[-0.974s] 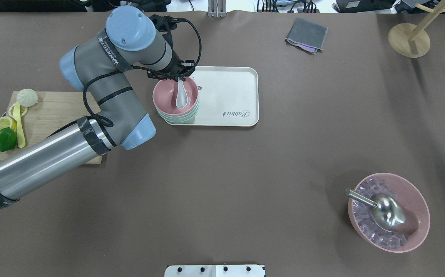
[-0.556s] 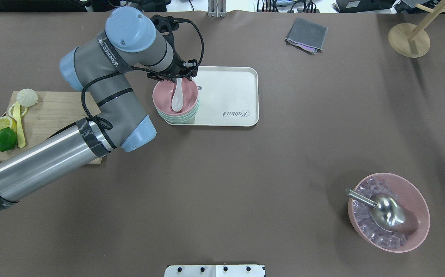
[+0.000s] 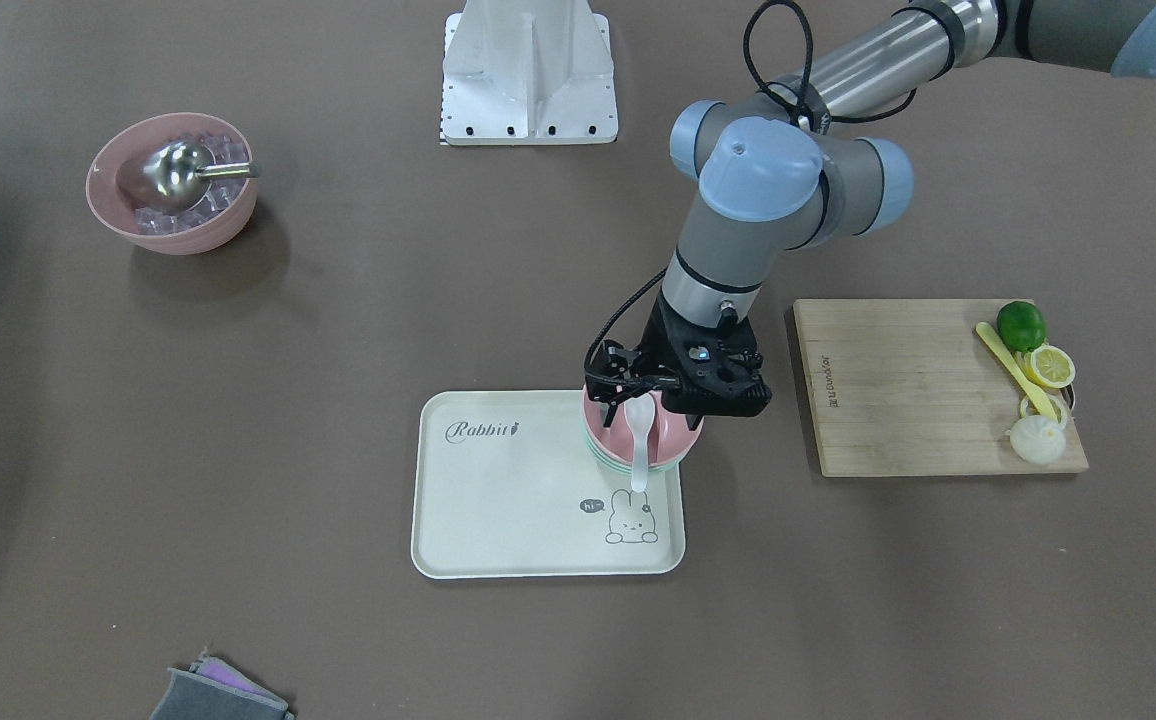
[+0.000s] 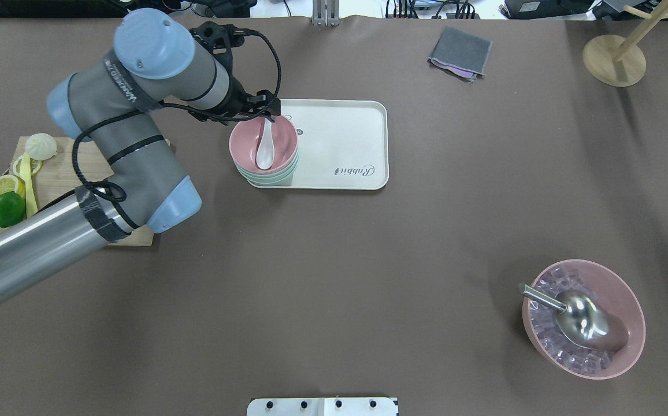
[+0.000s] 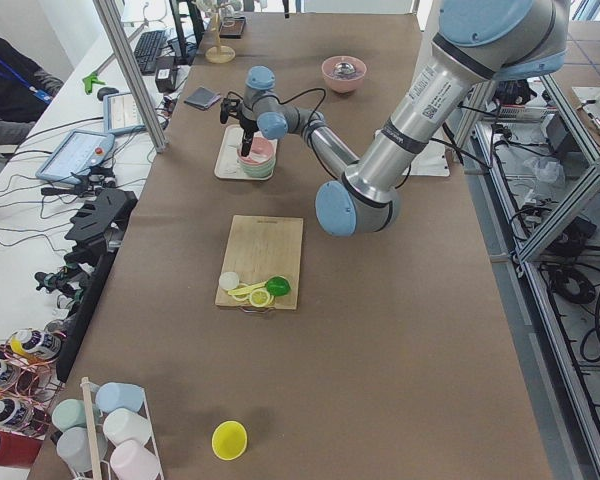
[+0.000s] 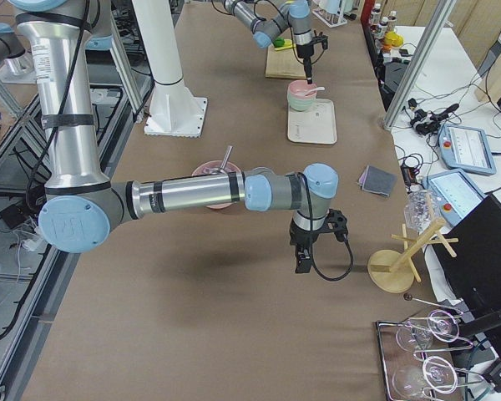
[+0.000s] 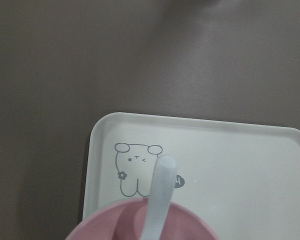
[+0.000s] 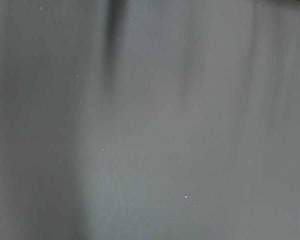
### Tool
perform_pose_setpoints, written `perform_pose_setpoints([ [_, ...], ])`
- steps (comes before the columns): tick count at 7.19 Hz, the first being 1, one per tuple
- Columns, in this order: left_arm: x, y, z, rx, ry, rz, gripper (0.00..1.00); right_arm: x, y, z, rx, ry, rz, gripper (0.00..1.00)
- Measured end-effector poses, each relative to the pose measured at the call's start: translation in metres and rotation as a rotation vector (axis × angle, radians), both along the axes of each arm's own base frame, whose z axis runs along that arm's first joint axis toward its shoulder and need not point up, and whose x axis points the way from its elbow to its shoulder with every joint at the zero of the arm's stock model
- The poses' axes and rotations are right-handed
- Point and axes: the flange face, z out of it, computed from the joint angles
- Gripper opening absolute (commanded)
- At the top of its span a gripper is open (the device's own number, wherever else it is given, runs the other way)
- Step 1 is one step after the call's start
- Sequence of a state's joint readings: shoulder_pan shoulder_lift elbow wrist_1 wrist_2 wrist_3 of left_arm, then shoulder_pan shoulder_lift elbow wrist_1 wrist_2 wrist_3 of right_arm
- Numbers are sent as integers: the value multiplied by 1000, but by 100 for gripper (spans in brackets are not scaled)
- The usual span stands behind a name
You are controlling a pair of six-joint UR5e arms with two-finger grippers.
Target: Stack pink bowl on green and place spoon
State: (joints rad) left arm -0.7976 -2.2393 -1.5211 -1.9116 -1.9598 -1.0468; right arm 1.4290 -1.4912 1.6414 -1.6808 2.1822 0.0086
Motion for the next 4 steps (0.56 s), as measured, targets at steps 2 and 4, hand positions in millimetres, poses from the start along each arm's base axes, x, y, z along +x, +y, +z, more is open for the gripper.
perform_pose_setpoints([
  [2,-93,-19,60,70,-84,147,100,1,8,10,-18,-4,1,100],
  [4,-205,-34,119,144,-185,282,100,1,12,14,-26,-5,1,100],
])
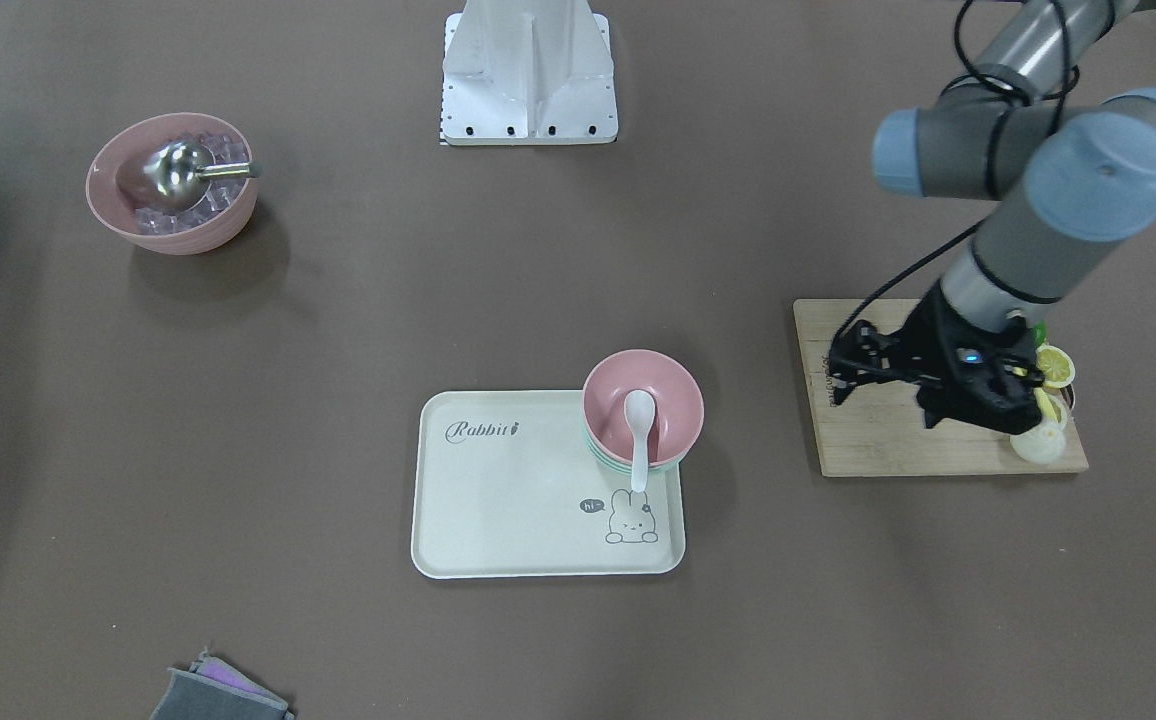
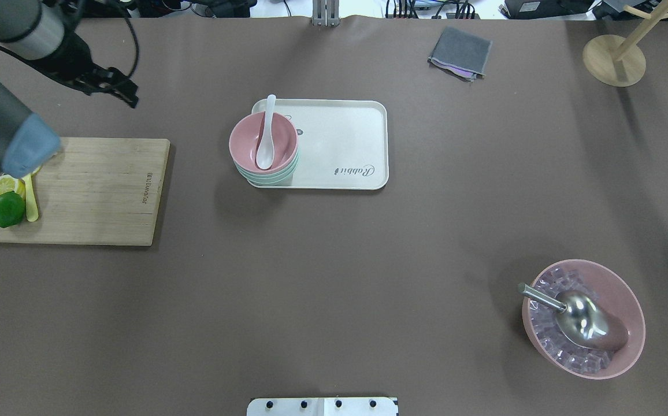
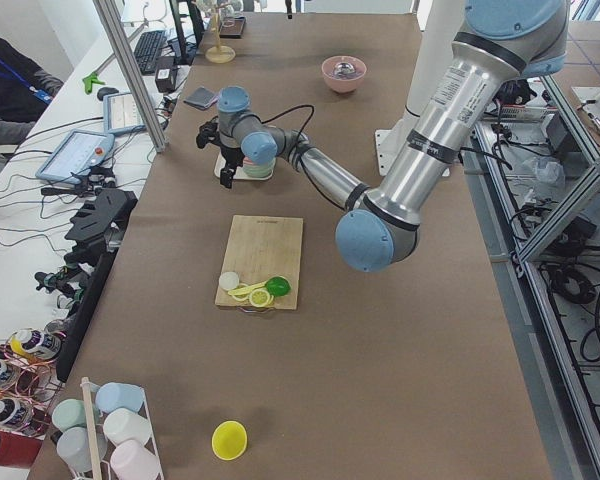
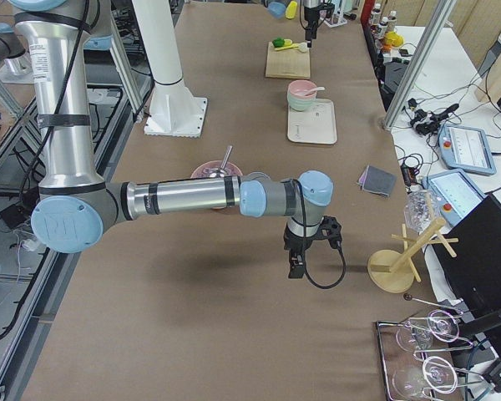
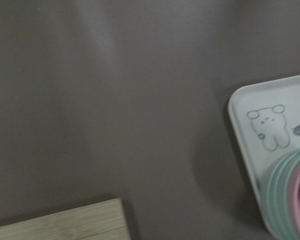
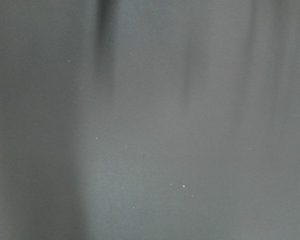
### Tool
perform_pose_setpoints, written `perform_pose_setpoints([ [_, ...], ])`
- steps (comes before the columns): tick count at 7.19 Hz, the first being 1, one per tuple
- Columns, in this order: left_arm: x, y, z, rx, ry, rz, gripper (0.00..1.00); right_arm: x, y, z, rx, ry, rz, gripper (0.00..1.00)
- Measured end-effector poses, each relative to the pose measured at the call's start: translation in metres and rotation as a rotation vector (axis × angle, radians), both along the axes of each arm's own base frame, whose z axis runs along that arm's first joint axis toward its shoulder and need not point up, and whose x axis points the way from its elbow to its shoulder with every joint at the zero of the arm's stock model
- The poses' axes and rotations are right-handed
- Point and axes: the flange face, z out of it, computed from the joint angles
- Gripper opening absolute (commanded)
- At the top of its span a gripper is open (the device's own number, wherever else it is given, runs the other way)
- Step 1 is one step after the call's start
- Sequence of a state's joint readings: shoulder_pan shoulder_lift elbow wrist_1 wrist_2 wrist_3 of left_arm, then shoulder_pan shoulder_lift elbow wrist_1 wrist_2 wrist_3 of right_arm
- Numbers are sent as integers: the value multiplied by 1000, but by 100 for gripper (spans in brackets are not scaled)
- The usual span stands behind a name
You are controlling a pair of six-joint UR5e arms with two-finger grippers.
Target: Stack pink bowl on green and place spoon
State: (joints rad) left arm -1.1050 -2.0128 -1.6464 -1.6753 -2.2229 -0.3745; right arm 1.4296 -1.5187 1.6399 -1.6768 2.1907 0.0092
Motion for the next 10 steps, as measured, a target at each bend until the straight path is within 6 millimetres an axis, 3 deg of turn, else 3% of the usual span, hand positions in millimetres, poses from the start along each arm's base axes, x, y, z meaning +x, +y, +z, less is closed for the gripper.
perform_pose_setpoints([
  [3,-169,8,104,61,-122,115,100,0,0,0,0,-1,0,100],
  [4,-213,19,142,42,-142,133,100,0,0,0,0,-1,0,100],
  [5,-243,39,185,3,-144,142,100,0,0,0,1,0,0,100],
  [6,-258,61,234,-57,-145,144,100,0,0,0,0,0,0,100],
  [7,-267,73,267,-101,-150,138,100,0,0,0,1,-1,0,100],
  [10,-300,112,302,-165,-146,79,100,6,4,-1,-4,-13,11,100],
])
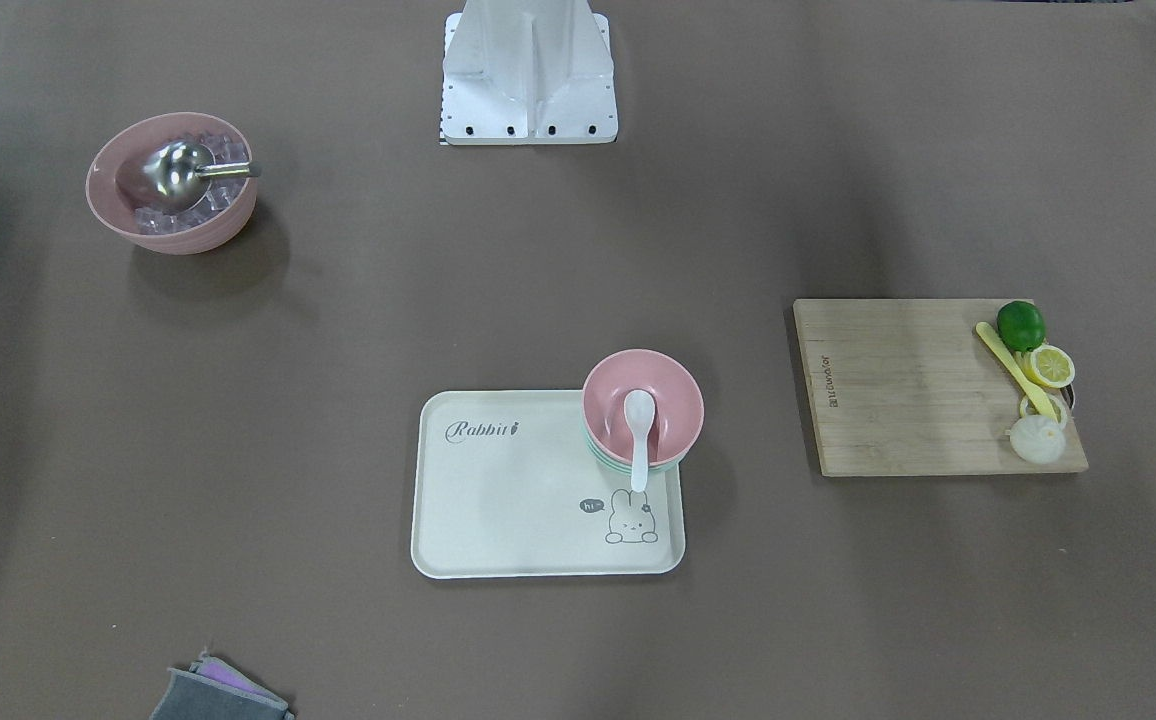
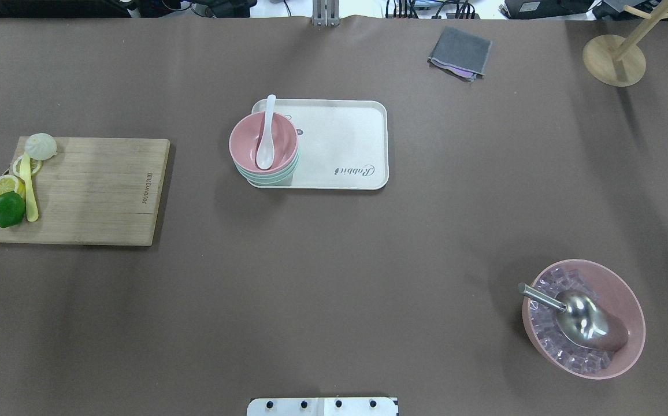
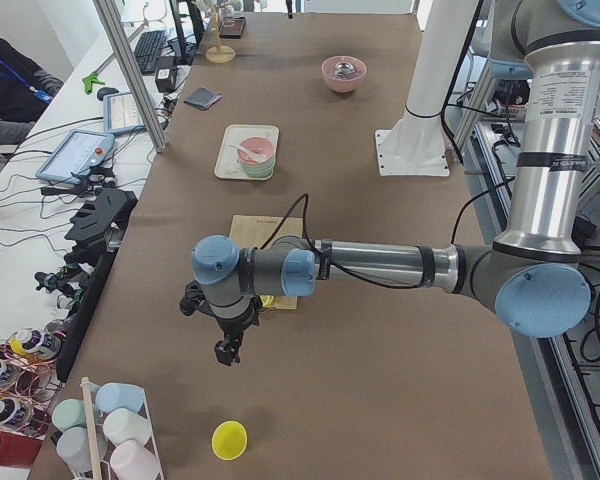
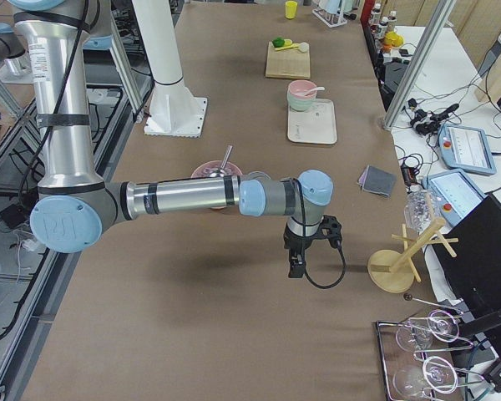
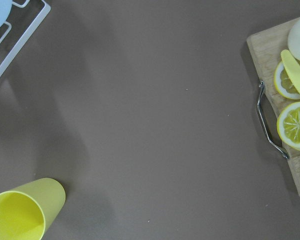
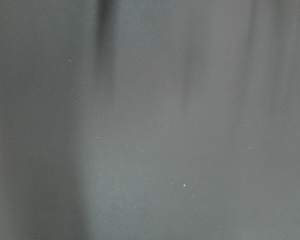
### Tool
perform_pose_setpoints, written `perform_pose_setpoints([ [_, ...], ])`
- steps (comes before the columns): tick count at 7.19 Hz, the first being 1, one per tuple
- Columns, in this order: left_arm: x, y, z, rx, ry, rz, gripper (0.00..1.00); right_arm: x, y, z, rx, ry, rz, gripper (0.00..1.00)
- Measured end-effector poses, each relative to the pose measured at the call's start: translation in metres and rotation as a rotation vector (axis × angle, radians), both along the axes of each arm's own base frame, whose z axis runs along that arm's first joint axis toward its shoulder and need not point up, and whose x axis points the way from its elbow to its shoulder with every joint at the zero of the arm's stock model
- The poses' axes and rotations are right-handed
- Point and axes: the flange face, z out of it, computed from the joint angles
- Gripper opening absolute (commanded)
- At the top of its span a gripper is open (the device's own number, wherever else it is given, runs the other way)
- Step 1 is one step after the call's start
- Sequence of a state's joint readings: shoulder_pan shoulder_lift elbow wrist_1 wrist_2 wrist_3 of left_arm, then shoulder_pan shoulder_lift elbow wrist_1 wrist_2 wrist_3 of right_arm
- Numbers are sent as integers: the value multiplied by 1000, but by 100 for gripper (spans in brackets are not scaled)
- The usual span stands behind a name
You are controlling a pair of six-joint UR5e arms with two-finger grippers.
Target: Stack pink bowl on green and place spoon
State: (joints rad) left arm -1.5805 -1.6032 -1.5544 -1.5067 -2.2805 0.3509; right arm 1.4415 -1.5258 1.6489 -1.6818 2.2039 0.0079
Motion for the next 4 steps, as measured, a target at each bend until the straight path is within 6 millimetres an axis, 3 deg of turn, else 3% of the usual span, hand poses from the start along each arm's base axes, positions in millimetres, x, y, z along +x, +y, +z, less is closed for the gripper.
perform_pose_setpoints([
  [2,-19,21,13,-32,6,-44,99,19,28,12,-29,-11,32,100],
  [4,-25,27,15,-65,25,-92,100,35,66,18,-51,-21,61,100],
])
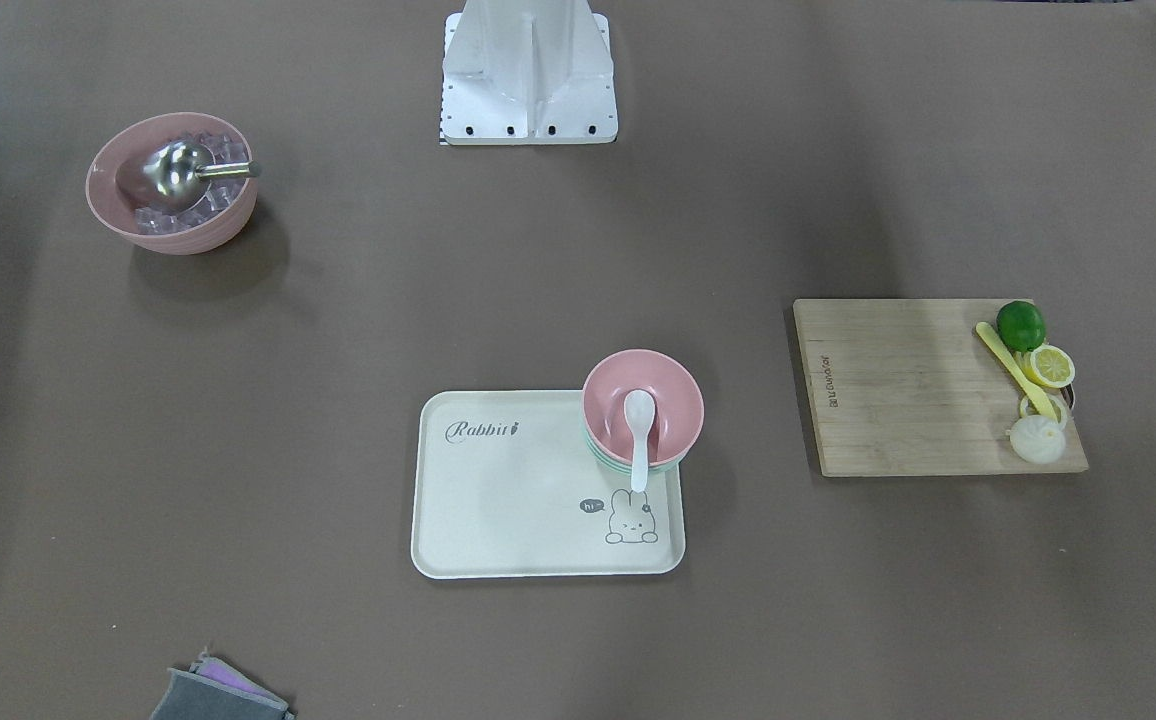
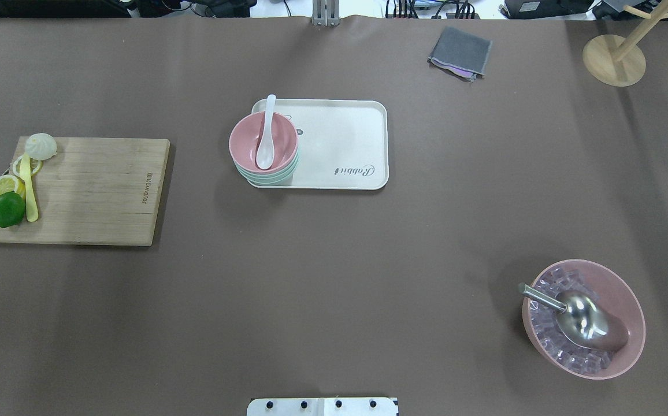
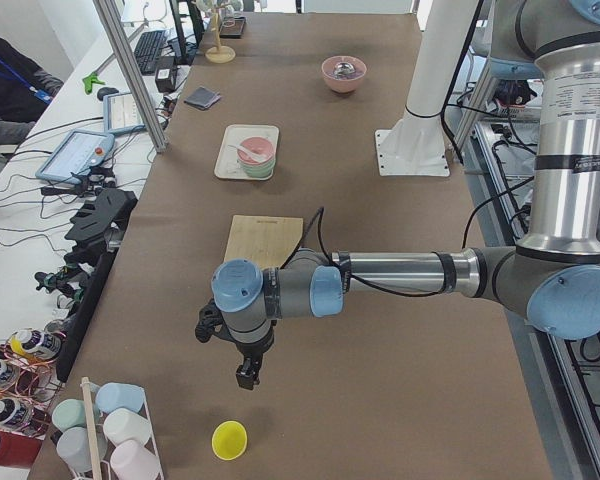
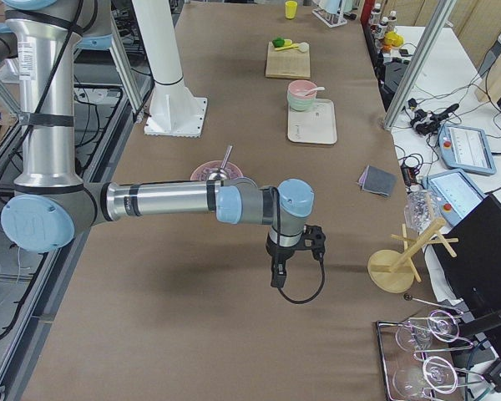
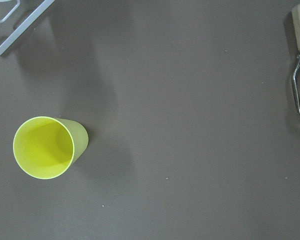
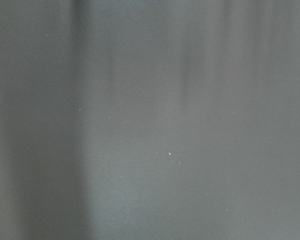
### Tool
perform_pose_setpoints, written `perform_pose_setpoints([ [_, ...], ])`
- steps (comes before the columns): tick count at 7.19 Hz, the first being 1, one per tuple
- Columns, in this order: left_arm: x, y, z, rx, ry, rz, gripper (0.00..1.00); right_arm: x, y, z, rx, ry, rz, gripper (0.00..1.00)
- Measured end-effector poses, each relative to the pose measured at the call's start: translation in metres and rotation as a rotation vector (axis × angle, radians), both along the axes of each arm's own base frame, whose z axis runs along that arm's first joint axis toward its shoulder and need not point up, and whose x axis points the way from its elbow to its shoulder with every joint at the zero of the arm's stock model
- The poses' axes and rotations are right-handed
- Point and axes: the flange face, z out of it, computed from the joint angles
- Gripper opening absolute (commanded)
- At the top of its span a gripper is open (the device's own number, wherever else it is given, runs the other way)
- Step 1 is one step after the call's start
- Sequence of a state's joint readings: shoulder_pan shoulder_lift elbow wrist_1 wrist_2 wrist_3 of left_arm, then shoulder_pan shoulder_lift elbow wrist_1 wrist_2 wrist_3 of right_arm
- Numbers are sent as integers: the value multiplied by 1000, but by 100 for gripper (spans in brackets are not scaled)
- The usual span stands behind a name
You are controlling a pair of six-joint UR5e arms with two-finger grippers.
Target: Stack pink bowl on green and place spoon
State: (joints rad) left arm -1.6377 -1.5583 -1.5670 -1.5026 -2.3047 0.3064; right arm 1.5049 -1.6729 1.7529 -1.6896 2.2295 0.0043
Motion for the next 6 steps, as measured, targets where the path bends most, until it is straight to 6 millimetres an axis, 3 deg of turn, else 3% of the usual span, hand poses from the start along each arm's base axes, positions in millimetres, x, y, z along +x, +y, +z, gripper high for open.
perform_pose_setpoints([
  [2,1,1,-12,12,25,-17,100,0,16,7,-21,-39,9,100],
  [6,4,18,-33,60,25,-11,100,-1,20,13,-35,-46,13,100],
])
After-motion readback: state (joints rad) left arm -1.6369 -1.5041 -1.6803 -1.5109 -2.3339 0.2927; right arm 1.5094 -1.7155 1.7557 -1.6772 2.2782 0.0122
